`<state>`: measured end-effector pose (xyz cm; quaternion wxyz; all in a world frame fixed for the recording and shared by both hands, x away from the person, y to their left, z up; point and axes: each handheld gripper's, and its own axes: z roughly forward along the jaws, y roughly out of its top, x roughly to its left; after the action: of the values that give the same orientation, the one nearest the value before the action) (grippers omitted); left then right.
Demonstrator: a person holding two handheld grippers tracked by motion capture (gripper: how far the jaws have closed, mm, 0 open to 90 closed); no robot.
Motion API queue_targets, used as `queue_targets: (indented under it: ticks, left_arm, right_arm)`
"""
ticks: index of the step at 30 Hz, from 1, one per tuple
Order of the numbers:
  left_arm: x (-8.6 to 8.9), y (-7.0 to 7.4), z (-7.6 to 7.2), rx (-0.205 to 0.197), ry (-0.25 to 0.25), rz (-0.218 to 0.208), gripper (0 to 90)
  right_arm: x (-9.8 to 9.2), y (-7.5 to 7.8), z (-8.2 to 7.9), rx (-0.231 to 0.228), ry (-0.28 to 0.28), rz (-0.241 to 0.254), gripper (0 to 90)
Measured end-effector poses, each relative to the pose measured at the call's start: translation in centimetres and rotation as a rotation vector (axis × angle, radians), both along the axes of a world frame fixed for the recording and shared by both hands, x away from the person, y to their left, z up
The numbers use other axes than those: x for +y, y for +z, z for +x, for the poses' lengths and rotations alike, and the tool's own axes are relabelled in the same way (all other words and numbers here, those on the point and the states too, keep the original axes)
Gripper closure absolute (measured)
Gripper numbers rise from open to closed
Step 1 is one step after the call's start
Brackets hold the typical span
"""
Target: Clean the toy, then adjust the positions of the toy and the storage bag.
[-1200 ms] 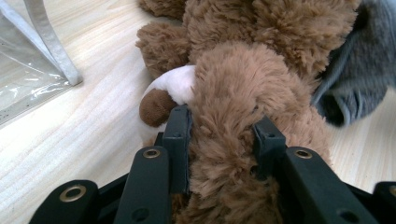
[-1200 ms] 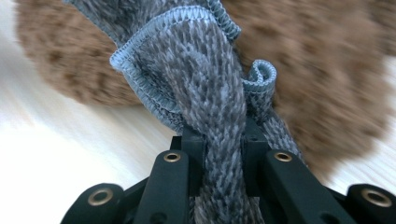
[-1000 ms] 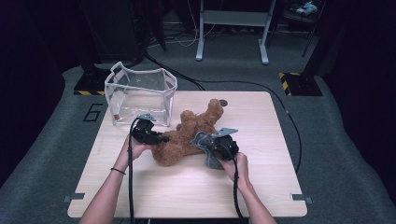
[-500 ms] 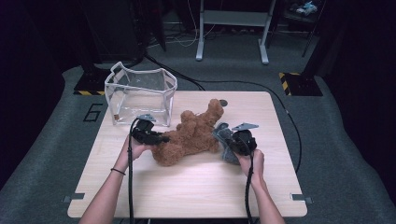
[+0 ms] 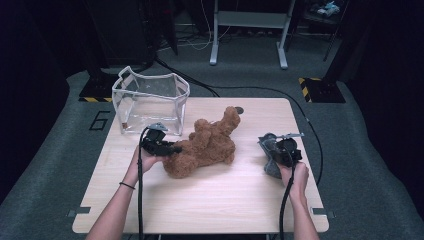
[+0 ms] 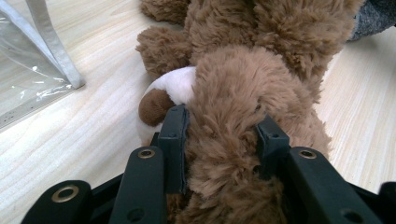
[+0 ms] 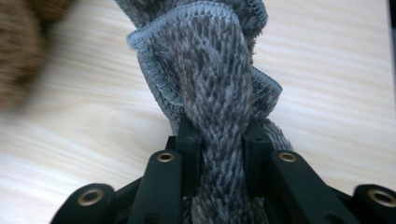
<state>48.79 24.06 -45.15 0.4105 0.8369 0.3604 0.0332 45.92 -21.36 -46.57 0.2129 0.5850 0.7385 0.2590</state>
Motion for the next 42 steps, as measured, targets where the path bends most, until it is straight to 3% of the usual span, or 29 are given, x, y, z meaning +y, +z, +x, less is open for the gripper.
queue_targets:
  ticks: [3,6,7,8,9,11,12,13,21,27,34,42]
  left_arm:
    - [-0.2,0.1,-0.1,-0.005,0.008,0.007,62.5]
    - [-0.3,0.1,-0.2,-0.010,0.009,0.012,62.3]
    - [-0.3,0.1,-0.2,-0.010,0.009,0.012,62.2]
    - [-0.3,0.1,-0.3,-0.016,0.015,0.010,62.2]
    - [-0.3,0.1,-0.3,-0.016,0.015,0.010,62.2]
    - [-0.4,0.1,-0.4,-0.023,0.011,0.016,62.1]
    - [-0.4,0.1,-0.5,-0.024,0.013,0.015,62.1]
    - [-0.4,0.2,-0.5,-0.023,0.015,0.017,61.9]
    - [-0.5,0.2,-0.7,-0.024,0.013,0.017,61.7]
    - [-0.7,0.3,-0.9,-0.030,0.012,0.027,61.4]
    - [-0.8,0.3,-1.2,-0.056,0.012,0.030,60.0]
    - [-1.1,0.5,-1.5,-0.066,0.010,0.047,56.4]
  right_arm:
    - [-1.3,-0.8,0.3,0.025,-0.042,0.013,70.5]
    - [-2.2,-1.5,0.5,0.041,-0.074,0.033,54.9]
    - [-2.2,-1.5,0.5,0.041,-0.074,0.033,54.9]
    - [-2.5,-1.8,0.7,0.050,-0.084,0.055,36.6]
    - [-2.5,-1.8,0.7,0.050,-0.084,0.055,36.6]
    - [-2.5,-1.9,0.6,0.054,-0.082,0.074,13.4]
    - [-2.5,-1.7,0.5,0.036,-0.070,0.080,13.8]
    - [-2.5,-1.3,0.2,0.010,-0.058,0.095,4.9]
    - [-2.2,-0.2,-0.3,-0.047,0.001,0.127,0.0]
    - [-2.1,-0.2,-0.4,-0.044,0.010,0.147,0.0]
    - [-1.2,-0.1,-0.1,-0.037,0.068,0.163,0.0]
    - [0.8,1.0,0.7,-0.043,0.149,0.189,0.0]
